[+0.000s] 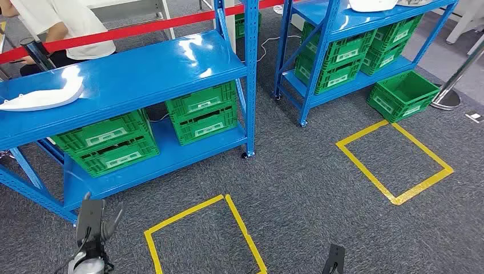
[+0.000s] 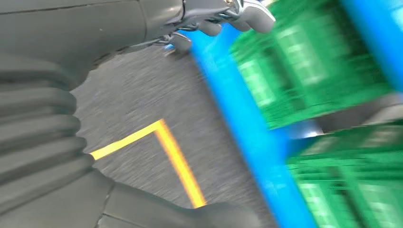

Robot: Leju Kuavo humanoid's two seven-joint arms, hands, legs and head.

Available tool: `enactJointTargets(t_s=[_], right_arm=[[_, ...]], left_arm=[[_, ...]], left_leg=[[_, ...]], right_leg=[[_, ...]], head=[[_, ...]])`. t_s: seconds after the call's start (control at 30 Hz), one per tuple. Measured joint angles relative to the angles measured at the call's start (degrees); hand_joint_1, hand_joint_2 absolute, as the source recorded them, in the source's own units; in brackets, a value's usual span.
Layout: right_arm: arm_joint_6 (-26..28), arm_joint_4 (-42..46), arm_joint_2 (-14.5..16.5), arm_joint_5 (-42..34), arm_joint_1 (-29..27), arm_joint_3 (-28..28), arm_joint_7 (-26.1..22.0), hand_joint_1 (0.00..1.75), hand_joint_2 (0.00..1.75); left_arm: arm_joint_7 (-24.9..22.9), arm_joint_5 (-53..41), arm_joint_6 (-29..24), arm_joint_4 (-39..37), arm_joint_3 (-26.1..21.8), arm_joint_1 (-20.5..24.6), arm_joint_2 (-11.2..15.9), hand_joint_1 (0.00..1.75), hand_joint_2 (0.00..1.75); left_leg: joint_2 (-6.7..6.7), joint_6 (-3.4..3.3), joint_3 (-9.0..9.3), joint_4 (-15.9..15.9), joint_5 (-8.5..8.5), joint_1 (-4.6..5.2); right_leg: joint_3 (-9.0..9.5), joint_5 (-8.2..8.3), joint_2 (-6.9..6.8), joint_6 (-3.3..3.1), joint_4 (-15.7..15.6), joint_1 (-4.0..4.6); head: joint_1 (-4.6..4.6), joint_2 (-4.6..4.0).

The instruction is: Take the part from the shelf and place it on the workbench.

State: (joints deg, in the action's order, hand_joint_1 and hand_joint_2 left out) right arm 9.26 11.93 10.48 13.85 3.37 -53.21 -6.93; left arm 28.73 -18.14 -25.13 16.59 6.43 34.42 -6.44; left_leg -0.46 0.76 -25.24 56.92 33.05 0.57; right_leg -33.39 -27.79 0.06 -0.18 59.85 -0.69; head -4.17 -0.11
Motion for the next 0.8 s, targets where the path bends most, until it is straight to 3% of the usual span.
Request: enactJointTargets(t_s=[0.1, 0.3, 0.5, 0.77, 0.8], right_arm=[[-0.13, 0.00, 0.12, 0.01, 0.00, -0.18, -0.13, 0.00, 0.00], [-0.73, 0.00, 0.40, 0.44, 0.01, -0.23, -0.25, 0.00, 0.00], [-0.76, 0.00, 0.45, 1.25, 0.02, -0.23, -0.51, 0.00, 0.00], [-0.99, 0.00, 0.43, 2.75, 0.00, -0.23, -2.54, 0.00, 0.00], [-0.90, 0.00, 0.42, 3.03, 0.00, -0.23, -2.48, 0.00, 0.00]], left_arm=[[0.38, -1.56, 0.54, 0.58, 1.35, 2.37, -0.33, 0.00, 1.75], [-0.73, -3.75, 9.30, 2.46, 4.07, 7.43, -0.73, 0.00, 1.75], [-0.36, -6.22, 9.63, 6.66, 5.95, 9.91, -1.23, 0.00, 1.75], [-0.82, -9.96, 8.72, 17.67, 8.05, 9.00, -1.29, 0.00, 1.75], [-1.08, -10.15, 9.04, 19.24, 8.27, 8.63, -1.28, 0.00, 1.31]], left_leg=[[0.00, 0.00, 0.00, 0.01, 0.00, 0.00], [0.04, 0.00, 0.00, 0.02, 0.00, 0.00], [0.05, 0.00, -0.01, 0.02, 0.00, 0.00], [0.06, 0.00, -0.02, 0.02, 0.00, 0.00], [0.06, 0.00, -0.02, 0.02, 0.00, 0.00]], right_leg=[[0.00, 0.00, 0.00, 0.00, 0.00, 0.00], [-0.02, 0.00, 0.06, 0.00, 0.00, -0.01], [-0.02, 0.00, 0.07, 0.00, 0.00, -0.01], [-0.01, 0.00, 0.07, 0.00, 0.00, -0.02], [-0.02, 0.00, 0.07, 0.00, 0.00, -0.02]], head=[[0.00, 0.02], [0.00, 0.02], [0.00, 0.02], [0.00, 0.02], [0.00, 0.02]])
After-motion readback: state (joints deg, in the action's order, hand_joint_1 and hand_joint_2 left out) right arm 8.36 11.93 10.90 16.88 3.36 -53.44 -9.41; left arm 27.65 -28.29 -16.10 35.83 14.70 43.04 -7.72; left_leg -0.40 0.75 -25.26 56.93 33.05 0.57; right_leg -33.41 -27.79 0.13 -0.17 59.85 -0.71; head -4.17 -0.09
